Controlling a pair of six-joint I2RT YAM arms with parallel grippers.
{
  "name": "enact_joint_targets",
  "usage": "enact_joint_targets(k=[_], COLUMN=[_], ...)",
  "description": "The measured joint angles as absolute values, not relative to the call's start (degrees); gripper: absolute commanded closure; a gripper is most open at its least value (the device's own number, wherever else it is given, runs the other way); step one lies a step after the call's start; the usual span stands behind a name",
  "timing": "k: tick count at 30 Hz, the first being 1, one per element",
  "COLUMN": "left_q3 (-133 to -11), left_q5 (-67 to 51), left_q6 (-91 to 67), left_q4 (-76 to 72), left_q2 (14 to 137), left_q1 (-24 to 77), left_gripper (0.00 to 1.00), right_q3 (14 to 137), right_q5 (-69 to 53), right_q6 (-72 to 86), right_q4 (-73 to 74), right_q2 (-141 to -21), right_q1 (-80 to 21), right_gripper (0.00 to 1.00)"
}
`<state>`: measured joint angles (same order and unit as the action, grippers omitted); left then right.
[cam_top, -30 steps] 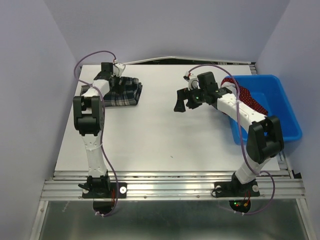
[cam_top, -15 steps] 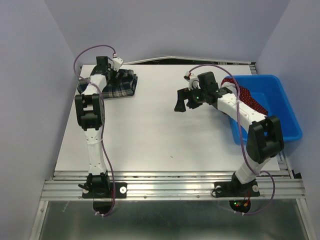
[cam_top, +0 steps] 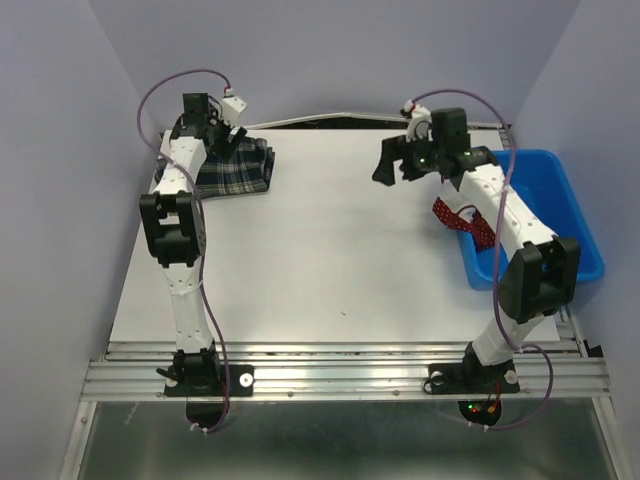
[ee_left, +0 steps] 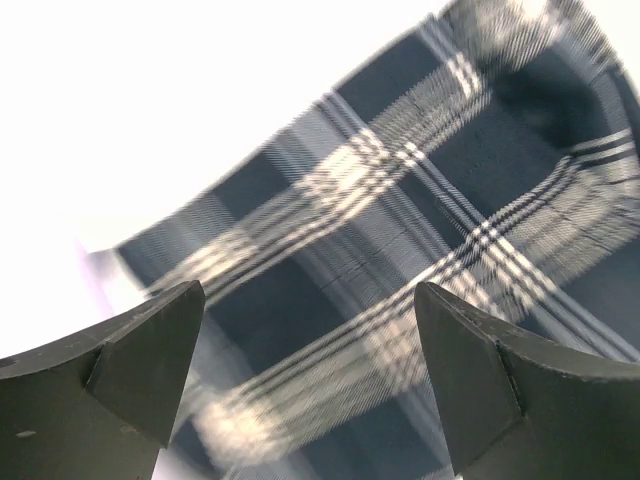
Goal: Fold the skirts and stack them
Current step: Grab the skirt from the pile
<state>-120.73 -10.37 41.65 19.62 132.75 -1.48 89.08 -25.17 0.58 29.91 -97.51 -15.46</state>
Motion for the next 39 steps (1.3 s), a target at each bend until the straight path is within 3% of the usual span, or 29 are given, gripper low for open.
enact_joint_targets(k=[6,10,14,22,29,31,32,36,39], left_q3=[-117.9,-106.3,-93.6,-73.7,-71.8,-71.8,-71.8,-71.8,-71.8], left_q5=[-9.3,-12.9,-16.1,-20.0,-22.8,-23.5,-24.0,-24.6,-24.9], left_q6=[40.7,37.9,34.2,28.9,25.7,25.1,24.8,24.1,23.6], left_q4=[22.3,22.5,21.7,24.5,25.1,24.9,24.9,24.9,24.9], left_q2=[111.7,92.2,80.6,78.0,76.2,75.3,75.0,74.7,74.7], left_q1=[1.3,4.6,4.6,4.1,4.1,4.1,4.1,4.1,4.1], left_gripper=[0.01,0.01,0.01,0.01,0.01,0.01,0.01,0.01,0.01], right_q3=[97.0,96.0,88.4,66.6,55.5,52.1,51.4,50.2,50.2], right_q5=[-16.4,-8.0,-3.7,5.7,14.0,16.8,17.7,21.5,23.5], right_q6=[-10.2,-18.1,-24.1,-36.7,-44.6,-47.0,-47.8,-50.6,-51.9], right_q4=[33.2,36.9,38.6,38.1,31.2,28.4,27.2,21.5,17.3], right_q2=[-95.9,-94.6,-90.8,-77.6,-76.4,-76.3,-76.3,-76.3,-76.2], right_q1=[-7.0,-7.6,-8.8,-16.5,-17.8,-18.1,-18.5,-19.2,-19.2], right_gripper=[0.00,0.00,0.00,0.01,0.03,0.14,0.28,0.46,0.65])
